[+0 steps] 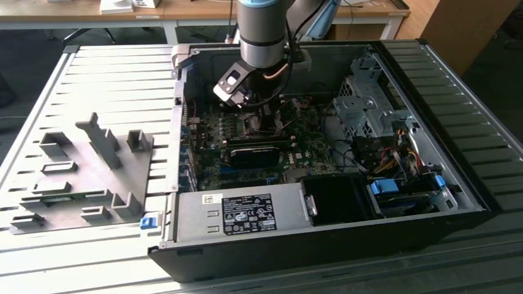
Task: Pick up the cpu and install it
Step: 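Place the cpu into insertion slot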
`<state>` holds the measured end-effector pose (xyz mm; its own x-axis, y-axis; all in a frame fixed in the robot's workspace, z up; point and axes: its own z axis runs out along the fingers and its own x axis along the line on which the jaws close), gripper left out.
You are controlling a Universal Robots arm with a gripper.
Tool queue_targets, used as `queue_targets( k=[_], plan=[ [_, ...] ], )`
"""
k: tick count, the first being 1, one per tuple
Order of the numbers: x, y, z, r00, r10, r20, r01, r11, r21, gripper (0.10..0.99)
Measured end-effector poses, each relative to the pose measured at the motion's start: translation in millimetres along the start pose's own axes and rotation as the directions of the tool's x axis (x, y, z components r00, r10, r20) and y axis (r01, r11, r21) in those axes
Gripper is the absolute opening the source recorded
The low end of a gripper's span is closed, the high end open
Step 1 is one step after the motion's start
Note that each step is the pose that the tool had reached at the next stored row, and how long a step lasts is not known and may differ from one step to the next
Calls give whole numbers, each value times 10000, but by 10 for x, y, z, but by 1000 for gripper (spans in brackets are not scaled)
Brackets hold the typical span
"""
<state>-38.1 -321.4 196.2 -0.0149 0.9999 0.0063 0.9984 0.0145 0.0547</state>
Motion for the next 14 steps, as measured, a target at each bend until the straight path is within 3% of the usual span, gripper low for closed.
queue_targets(
  k=[14],
  plan=[
    [12, -1, 26, 10000, 0, 0, 0, 10000, 0, 541]
  ],
)
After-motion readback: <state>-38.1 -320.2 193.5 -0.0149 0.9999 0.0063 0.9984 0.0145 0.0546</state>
